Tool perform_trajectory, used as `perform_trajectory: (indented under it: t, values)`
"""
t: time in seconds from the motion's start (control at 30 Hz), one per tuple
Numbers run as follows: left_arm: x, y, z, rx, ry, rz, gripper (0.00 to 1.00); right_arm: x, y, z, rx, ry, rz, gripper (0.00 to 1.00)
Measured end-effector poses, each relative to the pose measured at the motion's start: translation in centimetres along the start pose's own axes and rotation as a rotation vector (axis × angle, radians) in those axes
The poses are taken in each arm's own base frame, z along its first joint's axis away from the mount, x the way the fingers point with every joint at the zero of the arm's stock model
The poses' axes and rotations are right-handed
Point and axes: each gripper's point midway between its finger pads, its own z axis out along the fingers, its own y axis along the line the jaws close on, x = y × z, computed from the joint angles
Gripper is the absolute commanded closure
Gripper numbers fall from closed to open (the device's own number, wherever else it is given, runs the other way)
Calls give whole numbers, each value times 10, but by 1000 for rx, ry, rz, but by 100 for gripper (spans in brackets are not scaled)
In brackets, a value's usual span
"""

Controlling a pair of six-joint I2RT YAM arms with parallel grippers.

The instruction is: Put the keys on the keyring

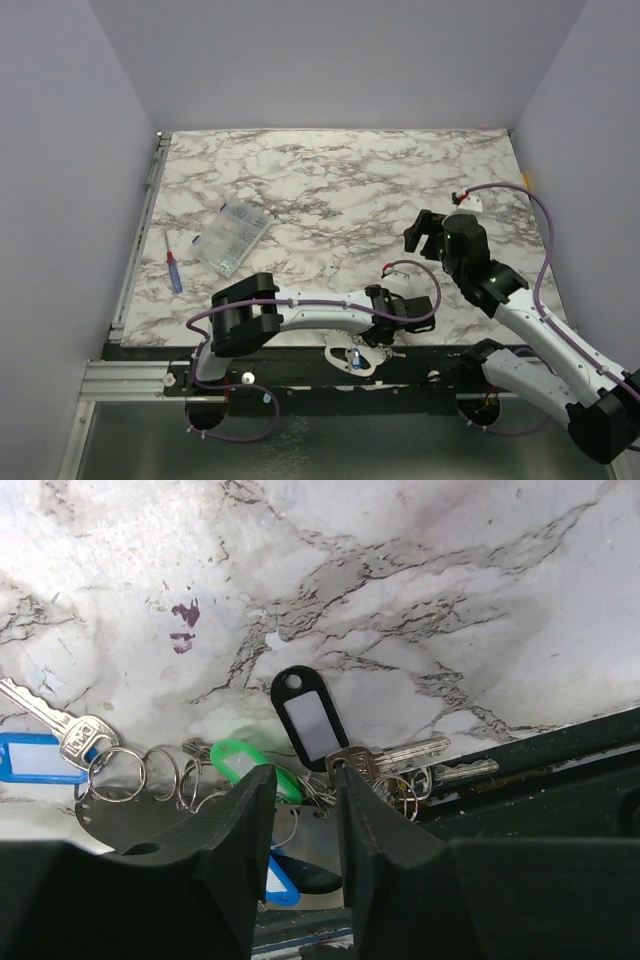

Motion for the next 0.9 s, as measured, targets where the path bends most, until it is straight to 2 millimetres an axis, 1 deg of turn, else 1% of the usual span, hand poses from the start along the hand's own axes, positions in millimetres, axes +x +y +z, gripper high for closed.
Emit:
perform_trajectory:
  t: [0.27, 0.4, 0.47, 0.53, 0.63, 0.73, 0.83, 0.9]
  values:
    - [7, 0, 3, -18, 14, 10, 68, 3, 0, -1, -9, 3, 0, 17]
    - [10, -1, 7, -24, 21, 18, 61, 3, 2, -2, -19, 4, 2, 17]
    - [12, -2, 8, -24, 26, 21, 61, 3, 2, -2, -24, 3, 3, 17]
    - [13, -3, 7, -21, 29, 23, 64, 2, 3, -2, -26, 2, 3, 17]
    - [14, -7, 5, -8, 34, 23, 72, 2, 3, -3, -31, -1, 5, 17]
    - [18, -9, 6, -2, 51, 29, 84, 1, 4, -3, -32, -4, 6, 17]
    - [21, -11, 7, 2, 60, 32, 91, 1, 3, -3, -32, -4, 5, 17]
    - [23, -11, 6, 3, 66, 34, 99, 1, 3, -3, -32, -4, 5, 17]
